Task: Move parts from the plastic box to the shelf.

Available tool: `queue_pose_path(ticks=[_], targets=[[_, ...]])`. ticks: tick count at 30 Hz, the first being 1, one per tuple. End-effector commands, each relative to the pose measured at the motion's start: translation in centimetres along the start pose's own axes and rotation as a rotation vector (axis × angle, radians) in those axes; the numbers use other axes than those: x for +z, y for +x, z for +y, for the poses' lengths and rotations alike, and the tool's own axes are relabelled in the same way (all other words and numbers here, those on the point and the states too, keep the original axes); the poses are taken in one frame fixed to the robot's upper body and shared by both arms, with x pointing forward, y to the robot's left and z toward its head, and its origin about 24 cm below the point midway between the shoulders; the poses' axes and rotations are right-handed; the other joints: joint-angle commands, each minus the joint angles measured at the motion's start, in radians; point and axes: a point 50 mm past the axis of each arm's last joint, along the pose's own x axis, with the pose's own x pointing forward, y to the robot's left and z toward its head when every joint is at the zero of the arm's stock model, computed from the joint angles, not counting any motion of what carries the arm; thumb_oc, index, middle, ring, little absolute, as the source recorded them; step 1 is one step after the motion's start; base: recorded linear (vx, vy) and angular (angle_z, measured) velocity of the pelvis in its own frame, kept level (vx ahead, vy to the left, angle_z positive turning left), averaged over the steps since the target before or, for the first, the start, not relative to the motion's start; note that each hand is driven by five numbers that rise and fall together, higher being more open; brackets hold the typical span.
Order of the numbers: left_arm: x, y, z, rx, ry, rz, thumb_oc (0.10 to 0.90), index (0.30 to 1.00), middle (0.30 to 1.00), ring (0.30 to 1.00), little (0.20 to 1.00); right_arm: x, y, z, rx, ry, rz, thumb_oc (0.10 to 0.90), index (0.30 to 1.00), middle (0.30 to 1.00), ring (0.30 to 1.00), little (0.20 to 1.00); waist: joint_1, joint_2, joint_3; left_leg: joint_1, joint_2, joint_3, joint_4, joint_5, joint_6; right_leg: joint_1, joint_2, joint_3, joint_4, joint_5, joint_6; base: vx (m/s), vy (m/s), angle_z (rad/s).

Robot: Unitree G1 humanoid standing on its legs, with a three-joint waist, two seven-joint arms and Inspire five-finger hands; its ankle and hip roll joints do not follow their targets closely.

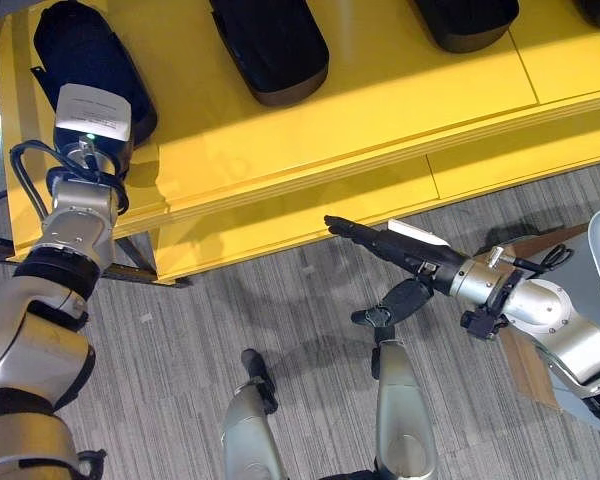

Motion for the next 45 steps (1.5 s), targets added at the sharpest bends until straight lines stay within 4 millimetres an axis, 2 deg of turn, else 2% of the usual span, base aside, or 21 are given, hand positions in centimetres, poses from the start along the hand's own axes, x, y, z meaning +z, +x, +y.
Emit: queue_pose_path(ticks=[1,16,26,45], targets=[[-5.7,-0.2,1.5,0.077,0.147,0.209,0.9,1.0,1.0,1.0,1.0,4.6,-0.4,-0.9,-0.048,-0.057,-0.248,0.9,1.0,1.0,1.0,1.0,-0.01,0.004,-0.103,0.005,0.023,-0.034,0.057,-0.072,0.023,0.073,-0.022,-0.004,-0.106,0.015,0.019,0.0,0.0,0.0],[-5.6,-0.6,0.0,-0.04,0.23,0.209,0.9,1.0,1.0,1.0,1.0,4.6,-0.5,-0.7,-0.037,-0.05,-0.247,0.9,1.0,1.0,1.0,1.0,-0.017,0.007,-0.112,0.022,0.024,-0.028,0.049,-0.071,0.019,0.085,-0.025,-0.002,-0.115,0.02,0.025,0.0,0.0,0.0],[-5.3,-0.3,0.6,0.0,0.266,0.16,0.9,1.0,1.0,1.0,1.0,4.5,-0.6,-0.6,-0.042,-0.045,-0.243,0.9,1.0,1.0,1.0,1.0,-0.018,0.007,-0.111,0.019,0.025,-0.03,0.055,-0.074,0.021,0.082,-0.024,0.0,-0.111,0.019,0.026,0.0,0.0,0.0],[-5.4,-0.6,0.0,-0.06,0.354,0.14,0.9,1.0,1.0,1.0,1.0,4.3,-0.7,-0.6,-0.044,-0.023,-0.239,0.9,1.0,1.0,1.0,1.0,-0.017,0.011,-0.122,0.038,0.026,-0.027,0.05,-0.077,0.021,0.096,-0.027,-0.002,-0.117,0.019,0.028,0.0,0.0,0.0]])
